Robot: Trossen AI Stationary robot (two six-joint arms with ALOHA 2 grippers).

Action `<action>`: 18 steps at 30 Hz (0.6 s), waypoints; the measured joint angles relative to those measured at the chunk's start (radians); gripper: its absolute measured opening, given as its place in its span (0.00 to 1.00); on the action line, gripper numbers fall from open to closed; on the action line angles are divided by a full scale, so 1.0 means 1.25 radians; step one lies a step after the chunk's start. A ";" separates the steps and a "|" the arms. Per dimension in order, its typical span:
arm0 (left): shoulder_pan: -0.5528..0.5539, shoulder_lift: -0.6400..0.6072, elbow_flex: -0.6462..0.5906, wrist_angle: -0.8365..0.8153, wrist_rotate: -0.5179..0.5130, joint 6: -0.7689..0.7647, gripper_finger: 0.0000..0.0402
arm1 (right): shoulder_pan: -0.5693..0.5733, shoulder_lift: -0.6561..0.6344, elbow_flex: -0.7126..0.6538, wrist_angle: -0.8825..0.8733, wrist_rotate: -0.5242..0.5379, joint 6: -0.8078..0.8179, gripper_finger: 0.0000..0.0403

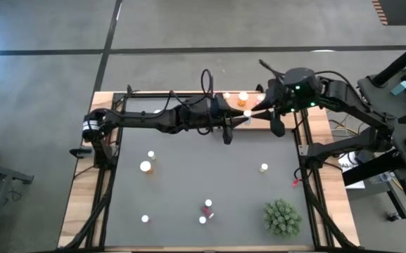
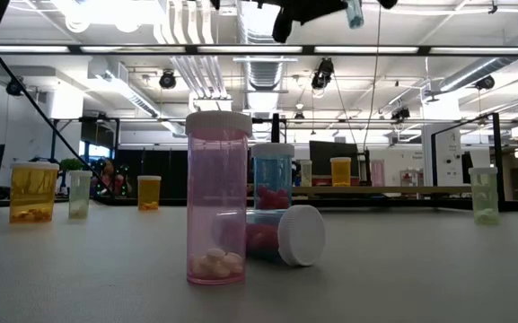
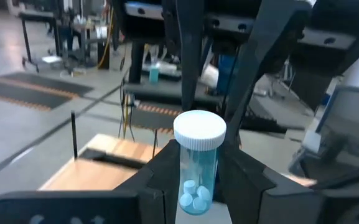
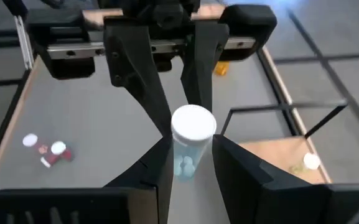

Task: Pick and place medicine bottles onto shelf by color
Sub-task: Put the bottom left blue medicine bottle on the shelf

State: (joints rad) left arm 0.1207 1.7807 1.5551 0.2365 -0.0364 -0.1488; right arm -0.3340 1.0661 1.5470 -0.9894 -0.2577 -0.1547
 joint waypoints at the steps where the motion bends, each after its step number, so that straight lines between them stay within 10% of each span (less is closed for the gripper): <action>1: 0.001 -0.002 0.006 0.001 0.000 0.002 0.20 | 0.000 0.000 0.012 -0.001 0.000 0.000 0.25; 18: 0.003 -0.007 0.012 0.011 -0.002 0.000 0.20 | 0.000 -0.022 0.093 -0.006 0.041 0.109 0.20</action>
State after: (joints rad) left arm 0.1242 1.7719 1.5703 0.2507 -0.0391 -0.1490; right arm -0.3340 1.0381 1.6629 -0.9974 -0.2062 -0.0188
